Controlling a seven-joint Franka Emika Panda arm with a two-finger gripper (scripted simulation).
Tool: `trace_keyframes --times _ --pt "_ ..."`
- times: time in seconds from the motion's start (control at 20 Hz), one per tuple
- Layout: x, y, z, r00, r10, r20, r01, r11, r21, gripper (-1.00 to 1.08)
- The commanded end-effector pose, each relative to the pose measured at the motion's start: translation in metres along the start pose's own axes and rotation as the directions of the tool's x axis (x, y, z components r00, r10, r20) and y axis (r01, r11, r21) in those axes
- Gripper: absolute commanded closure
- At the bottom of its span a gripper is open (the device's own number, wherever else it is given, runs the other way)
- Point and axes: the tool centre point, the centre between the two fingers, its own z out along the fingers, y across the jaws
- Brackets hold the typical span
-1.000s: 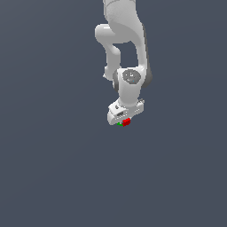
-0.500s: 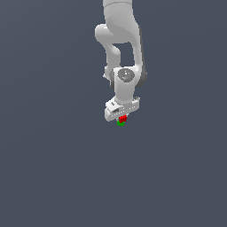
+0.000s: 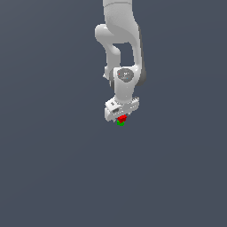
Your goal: Stack the red cube on top of the green cube.
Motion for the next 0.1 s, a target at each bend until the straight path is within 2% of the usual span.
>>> trace_keyframes --times 0.0,0.05 --pt "0.0 0.0 0.0 1.0 0.0 0.0 0.0 1.0 0.0 -0.92" --pt "0.0 0.0 0.0 1.0 0.0 0.0 0.0 1.0 0.0 -0.92"
